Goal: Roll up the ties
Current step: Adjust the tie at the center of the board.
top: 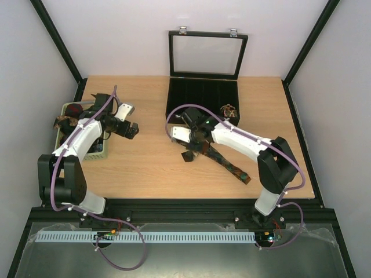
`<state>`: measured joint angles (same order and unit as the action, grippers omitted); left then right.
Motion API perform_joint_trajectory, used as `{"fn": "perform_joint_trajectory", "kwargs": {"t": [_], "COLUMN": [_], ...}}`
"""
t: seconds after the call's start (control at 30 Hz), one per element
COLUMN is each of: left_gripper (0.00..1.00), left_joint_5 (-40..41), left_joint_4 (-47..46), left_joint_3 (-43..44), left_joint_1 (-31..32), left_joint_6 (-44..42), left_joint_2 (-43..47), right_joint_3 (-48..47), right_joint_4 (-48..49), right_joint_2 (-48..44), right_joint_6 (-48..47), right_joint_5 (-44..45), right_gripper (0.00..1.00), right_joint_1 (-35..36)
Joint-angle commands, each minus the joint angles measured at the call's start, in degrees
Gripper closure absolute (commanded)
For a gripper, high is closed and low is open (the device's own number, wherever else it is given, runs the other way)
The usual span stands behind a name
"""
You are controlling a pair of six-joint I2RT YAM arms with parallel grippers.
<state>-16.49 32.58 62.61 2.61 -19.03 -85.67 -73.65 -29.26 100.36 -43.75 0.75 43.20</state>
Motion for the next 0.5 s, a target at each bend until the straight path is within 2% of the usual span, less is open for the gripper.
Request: {"fn": "perform_joint_trajectory", "kwargs": {"t": [0.0, 0.17, 0.27, 0.47], "left_gripper": [0.01, 0.01, 0.01, 0.01], "left_joint_5": [-0.4, -0.5, -2.3, -1.2], "left_joint_4": [-1.6, -3.3, -4.7, -8.3], "left_joint_3": [0.6, 0.9, 0.7, 0.5], "left_joint_1": [-0.4, -0.7, -1.1, -1.3], "left_joint_6": [1.5, 2.3, 3.0, 5.4], "left_joint_2": [-0.8, -0.6, 0.1, 1.7], "right_joint_3": [-8.5, -17.7, -26.9, -57.8], "right_joint_4": [0.6, 5.6, 8.3, 5.9], "right_joint_2": [-5.5, -8.3, -8.1, -0.8], "right_joint_6": [-0.7, 2.2, 4.9, 12.5], "right_joint_5": [0.5, 1.0, 1.0, 0.3], "right_gripper": [0.99, 0.99, 0.99, 0.99], "right_joint_1": [0.0, 0.0, 0.0, -0.2]}}
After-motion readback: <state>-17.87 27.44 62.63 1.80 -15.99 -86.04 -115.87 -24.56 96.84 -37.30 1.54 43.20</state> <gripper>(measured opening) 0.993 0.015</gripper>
